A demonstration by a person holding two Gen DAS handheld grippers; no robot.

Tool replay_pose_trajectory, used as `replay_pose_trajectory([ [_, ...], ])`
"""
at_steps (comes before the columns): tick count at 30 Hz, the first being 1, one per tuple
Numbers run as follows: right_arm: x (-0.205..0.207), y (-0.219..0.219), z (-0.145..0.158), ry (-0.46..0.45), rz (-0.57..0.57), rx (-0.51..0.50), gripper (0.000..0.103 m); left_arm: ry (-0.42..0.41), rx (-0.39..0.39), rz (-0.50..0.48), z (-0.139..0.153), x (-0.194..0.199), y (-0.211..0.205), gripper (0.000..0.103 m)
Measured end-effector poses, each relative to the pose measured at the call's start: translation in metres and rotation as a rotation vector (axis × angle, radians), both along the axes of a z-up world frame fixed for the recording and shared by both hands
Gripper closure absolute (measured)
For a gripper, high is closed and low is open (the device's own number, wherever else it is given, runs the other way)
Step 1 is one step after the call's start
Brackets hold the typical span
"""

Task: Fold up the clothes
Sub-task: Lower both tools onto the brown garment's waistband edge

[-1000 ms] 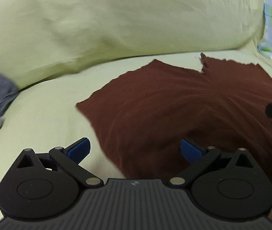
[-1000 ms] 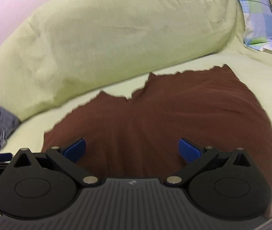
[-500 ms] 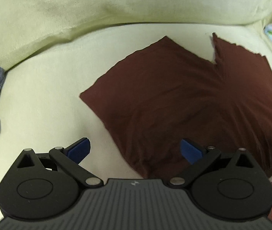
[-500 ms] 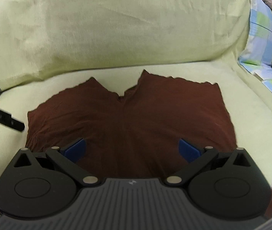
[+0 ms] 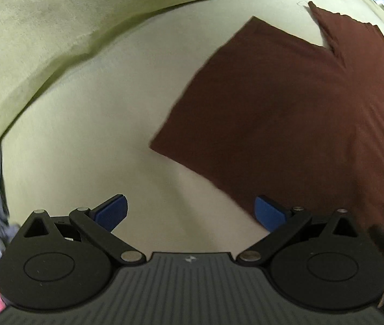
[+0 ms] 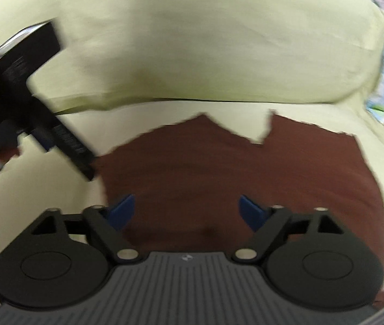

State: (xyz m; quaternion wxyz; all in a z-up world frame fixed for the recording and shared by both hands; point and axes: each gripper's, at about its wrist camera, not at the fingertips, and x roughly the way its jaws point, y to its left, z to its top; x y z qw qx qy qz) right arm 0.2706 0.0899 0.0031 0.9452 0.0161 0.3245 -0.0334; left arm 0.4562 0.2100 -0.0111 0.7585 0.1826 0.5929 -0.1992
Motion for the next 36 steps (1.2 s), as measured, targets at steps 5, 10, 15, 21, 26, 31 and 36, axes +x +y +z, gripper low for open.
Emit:
replay_pose_trajectory([
  [5, 0.025, 0.053, -0.021, 0.005, 0.086, -0.055, 0.048, 0.009, -0.01, -0.001, -0.012, 0.017, 0.013, 0.001],
  [10, 0.062, 0.081, -0.05, 0.038, 0.173, -0.168, 0.073, 0.041, -0.029, -0.009, -0.028, 0.024, 0.02, 0.001],
  [15, 0.091, 0.101, -0.073, 0.058, 0.232, -0.304, 0.078, 0.082, -0.085, 0.027, -0.036, 0.036, 0.029, 0.001],
  [21, 0.114, 0.11, -0.098, 0.123, 0.286, -0.383, 0.088, 0.127, -0.123, 0.043, -0.045, 0.046, 0.03, 0.001],
  [26, 0.121, 0.099, -0.095, 0.113, 0.26, -0.29, 0.101, 0.205, -0.181, 0.08, -0.055, 0.057, 0.035, 0.002],
  [31, 0.111, 0.08, -0.082, 0.057, 0.232, -0.209, 0.101, 0.447, -0.419, 0.253, -0.068, 0.069, 0.049, 0.005],
  [36, 0.106, 0.069, -0.071, 0.043, 0.23, -0.179, 0.101, 0.598, -0.571, 0.407, -0.089, 0.076, 0.052, 0.024],
])
